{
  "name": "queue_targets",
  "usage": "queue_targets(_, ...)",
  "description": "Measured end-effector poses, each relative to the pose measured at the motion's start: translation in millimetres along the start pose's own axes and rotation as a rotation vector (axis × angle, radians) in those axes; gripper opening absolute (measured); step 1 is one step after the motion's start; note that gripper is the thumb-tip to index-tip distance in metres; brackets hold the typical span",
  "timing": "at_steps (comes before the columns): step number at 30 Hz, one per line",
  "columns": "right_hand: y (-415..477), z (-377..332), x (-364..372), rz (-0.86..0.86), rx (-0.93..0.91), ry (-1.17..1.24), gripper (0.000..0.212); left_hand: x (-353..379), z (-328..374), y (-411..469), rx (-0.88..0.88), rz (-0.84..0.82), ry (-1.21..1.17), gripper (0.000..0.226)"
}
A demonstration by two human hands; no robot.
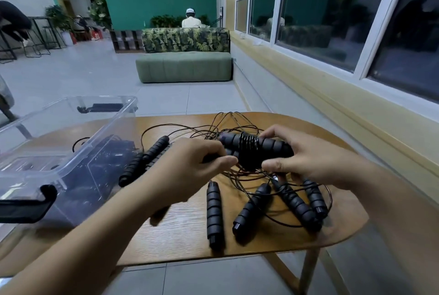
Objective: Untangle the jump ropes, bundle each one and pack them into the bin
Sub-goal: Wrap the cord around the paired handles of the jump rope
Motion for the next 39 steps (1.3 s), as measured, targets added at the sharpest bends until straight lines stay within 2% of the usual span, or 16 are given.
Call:
queue_targets(6,-17.0,-21.9,25.1,-0.303,-0.112,-0.066,0.048,-23.7,-5.8,-0.1,0.003,0.011,-0.069,0.026)
queue_targets(11,-32.1,-47.1,24.3,-0.419,-0.233,0.192,0.051,-31.0,-16.7,2.8,0.028,-0.034,-0.385,0.041)
queue_targets(14,-34.6,-57.2,18.5,-0.419,-0.302,0.341,0.054,-29.9,-15.5,2.6,0.03,-0.03,-0.578,0.032)
queue_targets(16,-33.5,-61.4,15.4,-0.399,-0.328,0.464,0.057,-29.5,-16.3,2.9,-0.006,0.005,-0.729,0.028)
queue_targets(18,-32.1,-67.1,14.0,-0.376,-0.358,0.591,0.056,-28.0,-18.7,3.7,-0.032,0.039,-0.728,0.03)
queue_targets(21,-24.1,-67.3,9.7,-0.27,-0.365,0.719,0.058,-24.3,-30.8,5.8,-0.1,0.119,-0.727,0.013)
queue_targets(24,-14.5,-59.7,5.0,-0.12,-0.32,0.783,0.055,-10.9,-26.9,4.0,-0.143,0.159,-0.809,0.034)
queue_targets(27,-9.5,-56.7,2.5,-0.01,-0.276,0.817,0.045,-5.8,-24.2,4.2,-0.114,0.2,-0.807,0.02)
queue_targets(30,-6.2,-54.9,3.4,0.061,-0.235,0.77,0.046,-4.1,-26.4,3.0,-0.127,0.203,-0.791,0.012)
queue_targets(32,-6.1,-54.5,2.5,0.1,-0.221,0.748,0.047,-0.9,-23.9,3.0,-0.13,0.148,-0.757,0.005)
queue_targets(35,-13.0,-60.8,-4.5,0.172,-0.204,0.594,0.044,2.6,-22.4,3.1,-0.112,0.088,-0.666,0.023)
queue_targets(39,-17.7,-68.8,-4.4,0.306,-0.189,0.276,0.042,-1.9,-32.0,3.5,-0.132,0.179,-0.676,0.032)
Point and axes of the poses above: each hand's wrist, its own y-axis towards the middle knuckle, its own x-axis out of the palm, z = x × y, the point moved 10 cm from there along y, towards the middle knuckle, and after that the axes turned 15 degrees about -y, right-handed, at the moved point
